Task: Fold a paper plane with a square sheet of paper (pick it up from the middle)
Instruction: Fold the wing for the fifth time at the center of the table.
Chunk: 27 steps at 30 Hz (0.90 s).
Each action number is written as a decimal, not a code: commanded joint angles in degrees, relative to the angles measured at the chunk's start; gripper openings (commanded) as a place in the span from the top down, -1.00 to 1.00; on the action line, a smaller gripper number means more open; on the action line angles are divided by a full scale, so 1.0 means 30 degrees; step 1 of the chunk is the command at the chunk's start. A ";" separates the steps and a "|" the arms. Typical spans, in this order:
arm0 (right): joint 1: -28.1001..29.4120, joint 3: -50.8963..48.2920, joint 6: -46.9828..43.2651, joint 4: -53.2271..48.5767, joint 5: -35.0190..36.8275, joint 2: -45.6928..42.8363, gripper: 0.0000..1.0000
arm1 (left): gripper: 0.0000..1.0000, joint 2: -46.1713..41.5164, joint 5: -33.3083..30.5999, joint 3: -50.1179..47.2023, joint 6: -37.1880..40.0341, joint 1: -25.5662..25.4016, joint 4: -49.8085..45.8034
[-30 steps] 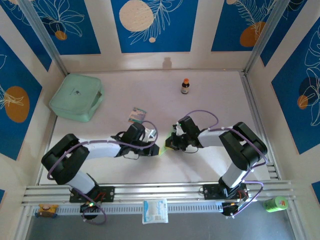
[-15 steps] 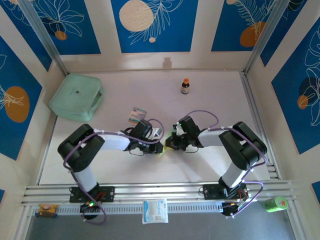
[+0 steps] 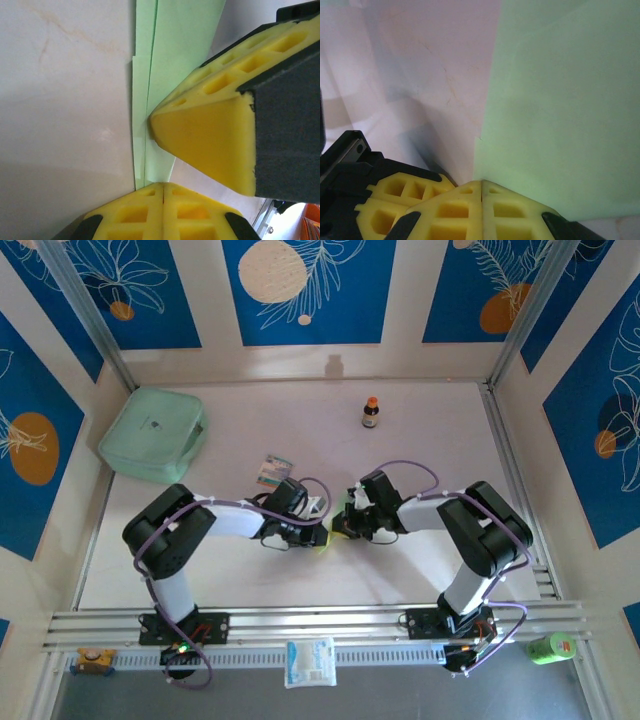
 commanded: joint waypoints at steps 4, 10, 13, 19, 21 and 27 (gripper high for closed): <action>-0.1301 0.0157 -0.0420 0.0066 0.0524 0.0574 0.88 | 1.00 0.1923 -0.0796 -0.2019 -0.0621 -0.0184 -0.1007; -0.2134 0.0479 -0.0987 -0.0551 0.0814 0.0289 0.87 | 1.00 0.2002 -0.0795 -0.2353 -0.0822 -0.0217 -0.0712; -0.2529 0.0693 -0.1383 -0.1213 0.1313 0.0300 0.87 | 1.00 0.1945 -0.0831 -0.2269 -0.0750 -0.0220 -0.0863; -0.3163 0.0889 -0.1742 -0.1953 0.2469 0.0259 0.87 | 1.00 0.1920 -0.0818 -0.2196 -0.0686 -0.0236 -0.0898; -0.3338 0.0988 -0.1832 -0.2064 0.2594 0.0300 0.87 | 1.00 0.1894 -0.0792 -0.2239 -0.0692 -0.0247 -0.0868; -0.3965 0.1243 -0.2130 -0.2198 0.2777 0.0283 0.87 | 1.00 0.1836 -0.0731 -0.2268 -0.0661 -0.0280 -0.0761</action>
